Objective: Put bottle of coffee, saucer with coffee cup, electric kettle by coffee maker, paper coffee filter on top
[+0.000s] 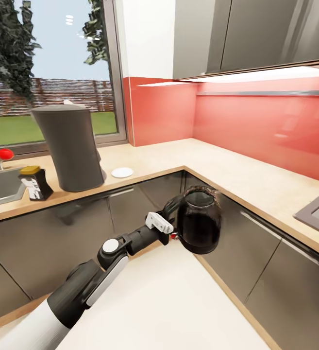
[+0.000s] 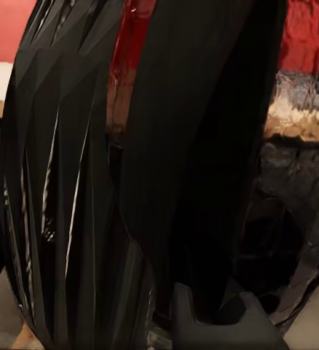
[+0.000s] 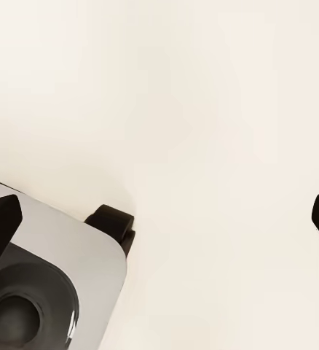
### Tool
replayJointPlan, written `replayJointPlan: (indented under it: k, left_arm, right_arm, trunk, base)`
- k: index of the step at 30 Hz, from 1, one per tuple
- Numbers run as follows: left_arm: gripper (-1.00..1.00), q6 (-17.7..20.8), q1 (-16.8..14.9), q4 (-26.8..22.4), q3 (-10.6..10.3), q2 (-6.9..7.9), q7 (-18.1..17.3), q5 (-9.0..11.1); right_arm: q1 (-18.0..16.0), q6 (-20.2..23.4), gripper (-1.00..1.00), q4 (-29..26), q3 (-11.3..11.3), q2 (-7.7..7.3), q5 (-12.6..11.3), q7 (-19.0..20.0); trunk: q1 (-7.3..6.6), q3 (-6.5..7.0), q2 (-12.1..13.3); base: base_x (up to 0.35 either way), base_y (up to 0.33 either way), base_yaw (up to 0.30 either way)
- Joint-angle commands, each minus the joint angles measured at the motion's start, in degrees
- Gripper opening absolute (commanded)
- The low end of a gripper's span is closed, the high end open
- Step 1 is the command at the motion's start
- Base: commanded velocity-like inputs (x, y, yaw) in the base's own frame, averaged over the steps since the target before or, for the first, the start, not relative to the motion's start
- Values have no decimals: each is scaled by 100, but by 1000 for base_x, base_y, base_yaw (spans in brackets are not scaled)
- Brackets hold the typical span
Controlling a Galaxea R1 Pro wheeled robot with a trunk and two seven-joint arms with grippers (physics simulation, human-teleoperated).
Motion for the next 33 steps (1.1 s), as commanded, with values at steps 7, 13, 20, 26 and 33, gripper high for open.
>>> replayJointPlan:
  k: [7, 13, 20, 26, 33]
  left_arm:
    - [-100, 38, -6, -8, -3, -2, 2, 70]
    - [-100, 38, -6, -8, -9, -6, 2, 63]
    - [-100, 34, -7, -8, -11, -6, 2, 68]
    - [-100, 30, -6, -8, -11, -6, 2, 64]
    - [-100, 29, -6, -7, -11, -6, 2, 67]
  right_arm:
    - [-9, -37, 100, 21, 10, 0, 9, 11]
    - [-9, -34, 100, 21, 10, 0, 9, 14]
    - [-9, -41, 100, 21, 10, 0, 9, -8]
    - [-9, -42, 100, 21, 10, 0, 9, -26]
    - [-9, -38, 100, 21, 13, 0, 9, -15]
  trunk:
    - [0, -5, -3]
    - [0, -5, -3]
    - [0, -5, -3]
    - [0, -5, -3]
    - [0, -5, -3]
  base:
    - [27, -41, 234]
    - [158, -223, 79]
    - [103, -128, 236]
    - [7, -8, 272]
    - [0, 0, 223]
